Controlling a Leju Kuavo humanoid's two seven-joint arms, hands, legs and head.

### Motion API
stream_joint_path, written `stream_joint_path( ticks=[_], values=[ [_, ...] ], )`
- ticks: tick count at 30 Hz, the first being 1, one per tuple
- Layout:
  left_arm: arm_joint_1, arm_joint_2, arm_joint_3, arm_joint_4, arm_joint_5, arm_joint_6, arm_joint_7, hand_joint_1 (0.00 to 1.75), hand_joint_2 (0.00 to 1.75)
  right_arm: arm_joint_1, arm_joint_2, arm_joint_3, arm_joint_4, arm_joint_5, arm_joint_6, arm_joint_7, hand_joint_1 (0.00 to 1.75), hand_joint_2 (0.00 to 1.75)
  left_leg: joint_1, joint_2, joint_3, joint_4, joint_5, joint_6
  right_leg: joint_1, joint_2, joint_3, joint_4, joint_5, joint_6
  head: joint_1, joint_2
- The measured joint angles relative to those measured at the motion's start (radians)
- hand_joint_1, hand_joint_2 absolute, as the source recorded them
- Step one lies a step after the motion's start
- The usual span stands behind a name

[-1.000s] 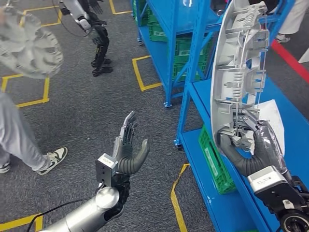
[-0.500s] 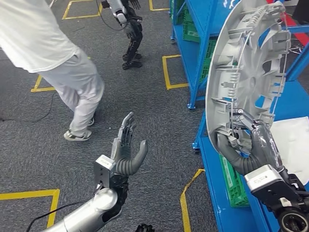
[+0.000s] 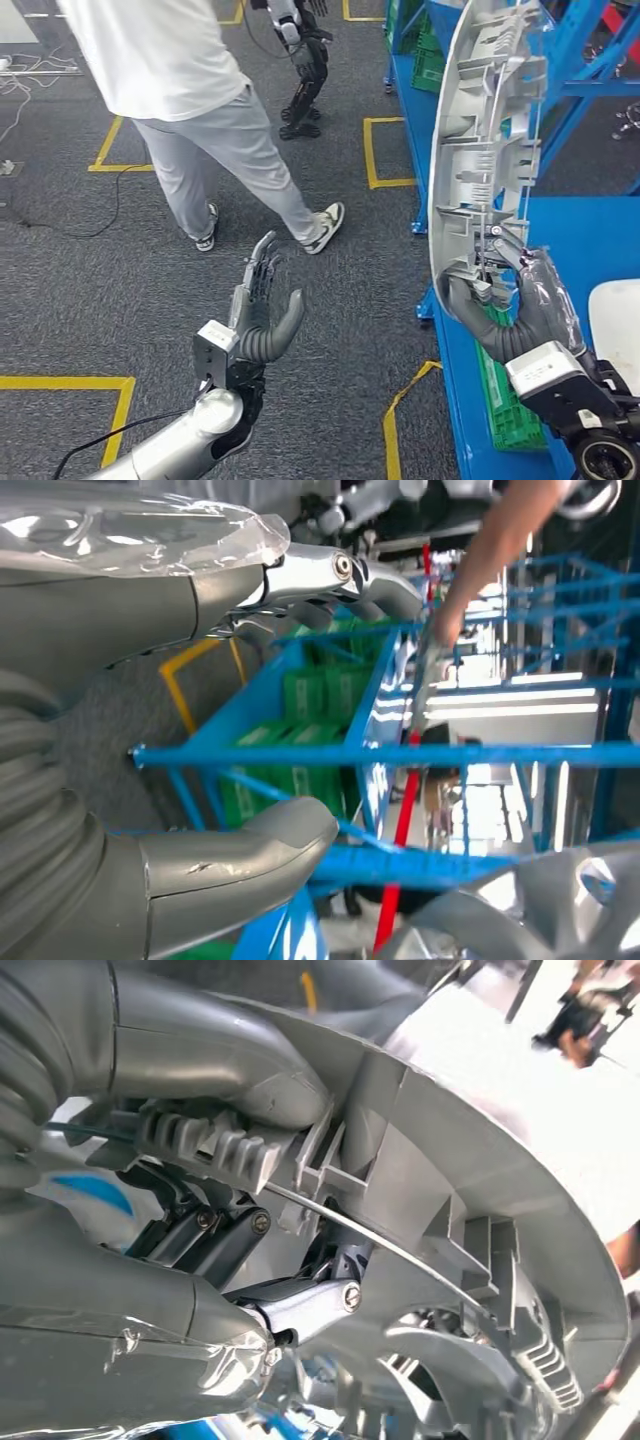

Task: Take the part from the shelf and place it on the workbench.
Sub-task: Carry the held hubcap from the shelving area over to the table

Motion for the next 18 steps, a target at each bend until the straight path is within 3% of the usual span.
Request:
stream_joint_path(
  ticks=[3,5,6,8,10,11,12,14,16,17,18],
  values=[
    [-0.001,0.0,0.0,0.0,0.0,0.0,0.0,0.0,1.75,0.0,0.0,0.0,0.0,0.0,0.0,0.0,1.75,1.75,0.0,-0.005,0.001,0.0,0.0,0.006,0.0,0.021,-0.02,0.046,-0.024,-0.001,0.002,0.0],
    [-0.002,-0.002,0.0,0.0,0.0,0.0,0.0,0.0,1.75,0.002,0.0,0.0,0.001,0.0,0.0,0.0,1.75,1.75,-0.001,-0.016,0.002,0.001,-0.001,0.01,0.001,0.041,-0.066,0.139,-0.064,0.0,0.006,0.0],
    [-0.002,-0.002,0.0,0.0,0.0,0.0,0.0,0.0,1.75,0.003,0.0,0.001,0.001,0.0,0.0,0.0,1.75,1.75,-0.002,-0.029,0.002,0.001,-0.002,0.012,0.002,0.048,-0.103,0.21,-0.087,0.0,0.007,0.0],
    [0.001,-0.004,0.0,0.0,0.0,0.0,0.0,0.0,1.75,0.003,0.0,0.002,0.002,0.0,0.0,0.0,1.75,1.75,0.0,-0.091,0.004,0.003,-0.003,0.005,0.003,0.093,-0.088,0.136,-0.021,-0.01,0.01,0.0],
    [0.003,-0.004,0.0,0.0,0.0,0.0,0.001,0.0,1.75,0.002,0.001,0.004,0.002,0.0,0.0,0.0,1.75,1.75,0.003,-0.154,-0.001,0.004,-0.002,-0.012,0.001,0.122,-0.027,-0.017,0.063,-0.024,0.011,0.0],
    [0.004,-0.003,0.0,0.0,0.001,0.0,0.001,0.0,1.75,0.002,0.001,0.004,0.002,0.0,0.0,0.0,1.75,1.75,0.0,-0.145,-0.009,0.012,-0.006,-0.02,-0.001,0.109,-0.015,-0.031,0.062,-0.028,0.011,0.0],
    [0.004,-0.002,0.0,0.0,0.0,0.0,0.001,0.0,1.75,0.002,0.002,0.005,0.002,0.0,0.0,0.0,1.75,1.75,-0.004,-0.116,-0.021,0.037,-0.021,-0.024,-0.002,0.095,-0.01,-0.037,0.064,-0.032,0.007,0.0],
    [0.002,-0.001,0.0,-0.001,0.001,0.0,0.0,0.0,1.75,0.002,0.003,0.005,0.002,0.0,0.0,0.0,1.75,1.75,-0.008,-0.044,-0.079,0.153,-0.078,-0.031,0.001,0.065,-0.005,-0.045,0.066,-0.04,-0.001,0.0],
    [0.002,-0.001,0.0,-0.001,0.001,0.0,0.0,0.0,1.75,0.002,0.003,0.005,0.003,0.0,0.0,0.0,1.75,1.75,-0.004,-0.02,-0.149,0.283,-0.122,-0.037,0.004,0.033,-0.004,-0.045,0.064,-0.043,-0.004,0.0],
    [0.003,0.0,0.0,-0.001,0.001,0.0,0.001,0.0,1.75,0.002,0.004,0.006,0.003,-0.001,0.0,-0.001,1.75,1.75,-0.001,-0.016,-0.163,0.303,-0.119,-0.039,0.005,0.018,-0.003,-0.045,0.062,-0.043,-0.005,0.0],
    [0.004,0.0,0.0,-0.001,0.001,0.0,0.001,0.0,1.75,0.002,0.004,0.006,0.003,-0.002,0.0,-0.003,1.75,1.75,0.001,-0.013,-0.153,0.281,-0.098,-0.041,0.005,0.004,-0.001,-0.045,0.06,-0.042,-0.005,0.0]
  ],
)
